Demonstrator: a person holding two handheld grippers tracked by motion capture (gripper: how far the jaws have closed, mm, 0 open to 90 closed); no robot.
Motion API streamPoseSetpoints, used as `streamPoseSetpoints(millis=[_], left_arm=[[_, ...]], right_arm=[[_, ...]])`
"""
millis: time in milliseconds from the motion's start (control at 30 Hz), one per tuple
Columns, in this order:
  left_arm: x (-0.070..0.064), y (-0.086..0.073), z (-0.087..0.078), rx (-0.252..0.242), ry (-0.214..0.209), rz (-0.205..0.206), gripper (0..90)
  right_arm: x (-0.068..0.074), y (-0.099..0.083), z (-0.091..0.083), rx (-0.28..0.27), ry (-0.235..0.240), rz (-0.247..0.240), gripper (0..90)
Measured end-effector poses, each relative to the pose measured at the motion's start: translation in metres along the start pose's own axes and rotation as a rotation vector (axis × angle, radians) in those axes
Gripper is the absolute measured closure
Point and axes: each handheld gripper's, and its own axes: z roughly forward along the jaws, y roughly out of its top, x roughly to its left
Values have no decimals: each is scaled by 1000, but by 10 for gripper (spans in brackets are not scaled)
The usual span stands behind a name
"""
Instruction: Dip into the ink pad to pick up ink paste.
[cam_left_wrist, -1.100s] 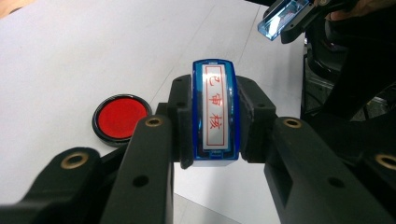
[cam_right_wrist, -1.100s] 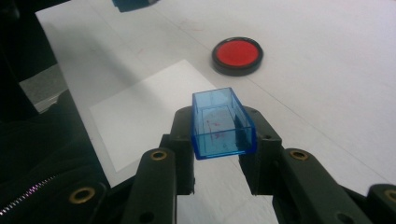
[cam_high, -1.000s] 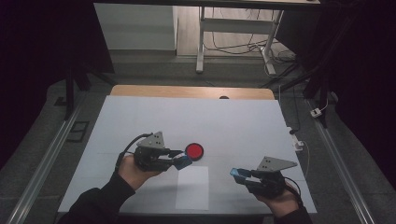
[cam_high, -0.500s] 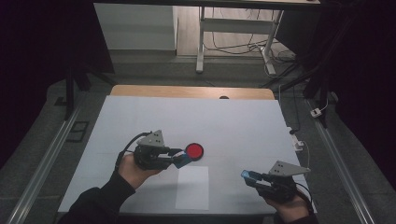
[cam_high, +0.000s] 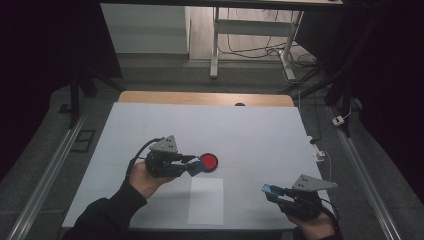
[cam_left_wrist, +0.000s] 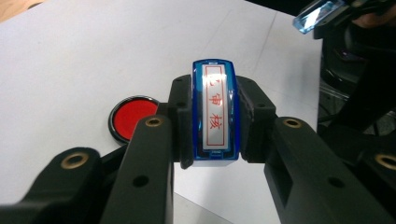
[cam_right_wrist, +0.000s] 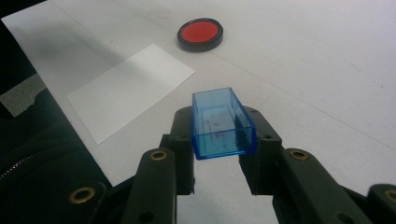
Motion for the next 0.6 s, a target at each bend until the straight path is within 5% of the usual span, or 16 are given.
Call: streamPoseSetpoints(millis=[467, 600], left_arm=[[12, 10, 24, 70, 86, 32, 703], [18, 12, 33, 83, 89, 13, 703]], right_arm=[[-1, -3, -5, -13, 5, 9, 681], [-1, -3, -6, -18, 3, 10, 681]])
